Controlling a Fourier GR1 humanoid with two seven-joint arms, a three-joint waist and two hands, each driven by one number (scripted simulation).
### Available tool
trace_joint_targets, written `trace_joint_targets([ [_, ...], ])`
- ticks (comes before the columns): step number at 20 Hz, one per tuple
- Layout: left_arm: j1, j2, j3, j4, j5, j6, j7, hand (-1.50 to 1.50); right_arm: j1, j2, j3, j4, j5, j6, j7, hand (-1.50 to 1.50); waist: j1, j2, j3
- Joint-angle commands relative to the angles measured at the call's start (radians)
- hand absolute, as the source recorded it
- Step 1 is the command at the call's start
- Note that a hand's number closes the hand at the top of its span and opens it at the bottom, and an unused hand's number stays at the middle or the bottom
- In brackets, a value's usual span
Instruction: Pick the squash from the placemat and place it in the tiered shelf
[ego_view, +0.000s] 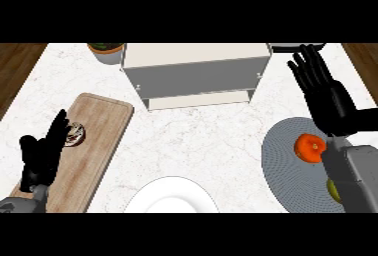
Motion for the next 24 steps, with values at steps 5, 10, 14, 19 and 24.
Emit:
trace_joint_targets([
  [5, 0.037, -0.03, 0.025, 0.008, 0.084, -0.026, 0.095, 0.0, 0.218, -0.268, -0.262, 0.03, 0.12, -0.155, -0.069, 1.5, -0.098, -0.004, -0.031],
  [10, 0.049, -0.087, -0.004, -0.001, 0.137, -0.076, 0.12, 0.0, 0.406, -0.308, -0.338, 0.287, 0.194, -0.284, 0.024, 1.5, -0.072, 0.015, -0.029],
  [14, 0.039, -0.1, -0.011, 0.02, 0.116, -0.116, 0.119, 0.0, 0.534, -0.289, -0.407, 0.27, 0.141, -0.162, -0.176, -1.5, -0.023, 0.004, -0.031],
  [19, 0.048, -0.098, -0.013, -0.004, 0.103, -0.12, 0.152, 0.0, 0.649, -0.352, -0.353, 0.096, 0.152, -0.001, -0.134, -1.5, -0.021, 0.002, -0.032],
  [24, 0.041, -0.115, -0.001, -0.006, 0.095, -0.117, 0.162, 0.0, 0.677, -0.394, -0.322, -0.138, 0.137, 0.03, 0.078, -1.5, -0.015, 0.003, -0.033],
])
